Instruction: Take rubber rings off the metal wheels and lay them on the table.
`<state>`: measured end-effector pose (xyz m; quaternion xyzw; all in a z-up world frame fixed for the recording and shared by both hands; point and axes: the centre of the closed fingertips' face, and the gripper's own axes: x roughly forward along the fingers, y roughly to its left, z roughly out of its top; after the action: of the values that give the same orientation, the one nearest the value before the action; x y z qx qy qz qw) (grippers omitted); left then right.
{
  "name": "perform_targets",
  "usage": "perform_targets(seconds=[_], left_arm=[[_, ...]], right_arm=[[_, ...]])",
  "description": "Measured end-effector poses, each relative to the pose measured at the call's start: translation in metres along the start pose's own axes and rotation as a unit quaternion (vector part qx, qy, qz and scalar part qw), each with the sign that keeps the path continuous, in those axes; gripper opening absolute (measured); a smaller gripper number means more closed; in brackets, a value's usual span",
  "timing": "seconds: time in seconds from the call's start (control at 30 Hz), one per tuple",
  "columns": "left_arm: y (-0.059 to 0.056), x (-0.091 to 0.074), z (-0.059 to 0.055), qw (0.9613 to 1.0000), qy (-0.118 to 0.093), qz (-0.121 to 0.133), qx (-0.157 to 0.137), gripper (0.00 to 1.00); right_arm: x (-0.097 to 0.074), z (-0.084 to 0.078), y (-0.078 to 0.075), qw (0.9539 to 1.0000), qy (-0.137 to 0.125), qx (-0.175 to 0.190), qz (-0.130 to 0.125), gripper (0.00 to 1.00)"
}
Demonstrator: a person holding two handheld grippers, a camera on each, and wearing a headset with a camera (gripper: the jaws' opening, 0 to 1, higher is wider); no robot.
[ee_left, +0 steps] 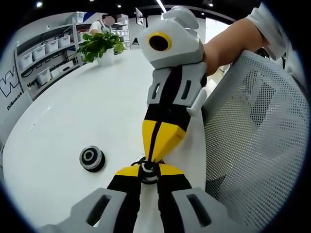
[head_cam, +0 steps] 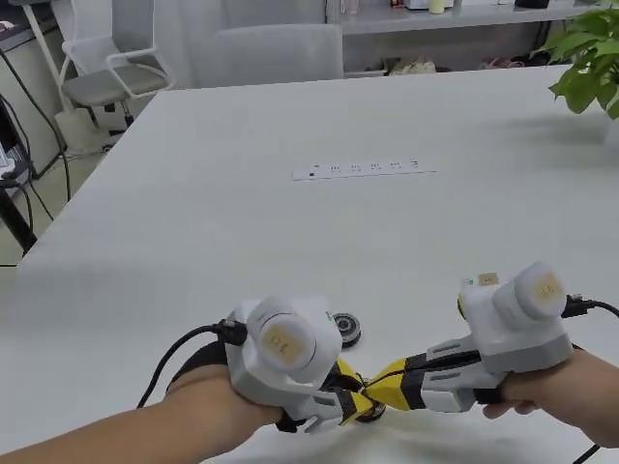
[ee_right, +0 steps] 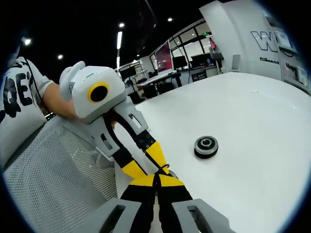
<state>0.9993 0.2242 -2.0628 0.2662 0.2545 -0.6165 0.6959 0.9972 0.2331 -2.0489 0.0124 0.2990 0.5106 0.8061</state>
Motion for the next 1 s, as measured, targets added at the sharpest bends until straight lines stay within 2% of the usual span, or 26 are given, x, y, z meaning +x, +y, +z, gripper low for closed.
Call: perform_targets(seconds=[0.1,0.23,0.4,0.57,1.0], left_arm=[[0.0,0.0,0.001,1.0,-0.003,-0.002,0.003,0.07],[-0.001,-0.001,0.001,0.9996,0.003,-0.004,0.027,0.08],[-0.004,-0.007,-0.001,0.9995,0.008,-0.013,0.027,0.09],[-0.004,-0.017,0.003,0.9996,0.001,-0.017,0.021,0.11],[0.004,-0.047,0.008,0.9997,-0.025,-0.004,-0.005,0.26]], right_arm=[[-0.001,-0.002,-0.003,1.0,0.002,0.001,-0.004,0.0],[-0.003,-0.002,-0.004,1.0,-0.001,0.005,-0.007,0.0],[-0.004,0.001,-0.005,0.9999,-0.01,0.012,-0.007,0.0],[-0.005,0.003,-0.004,0.9997,-0.015,0.017,-0.004,0.0],[-0.005,0.012,-0.003,0.9995,-0.024,0.023,0.001,0.0]])
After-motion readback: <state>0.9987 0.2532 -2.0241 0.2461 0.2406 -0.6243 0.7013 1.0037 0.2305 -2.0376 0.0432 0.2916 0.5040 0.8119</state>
